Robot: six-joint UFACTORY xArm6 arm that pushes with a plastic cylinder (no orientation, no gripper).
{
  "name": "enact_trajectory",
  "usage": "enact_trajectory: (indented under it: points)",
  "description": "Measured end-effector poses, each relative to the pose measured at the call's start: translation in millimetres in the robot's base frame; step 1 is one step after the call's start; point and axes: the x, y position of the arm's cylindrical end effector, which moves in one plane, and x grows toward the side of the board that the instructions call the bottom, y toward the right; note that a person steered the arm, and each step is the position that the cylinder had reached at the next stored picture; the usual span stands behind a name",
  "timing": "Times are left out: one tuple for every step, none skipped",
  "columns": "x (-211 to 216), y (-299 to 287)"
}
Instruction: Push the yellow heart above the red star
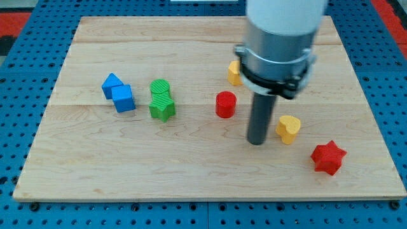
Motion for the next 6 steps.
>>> enact_trajectory:
  points:
    - [-15,27]
    - [-19,56]
    - [-24,73]
    - [-21,7]
    - [-11,-33]
    - [17,-82]
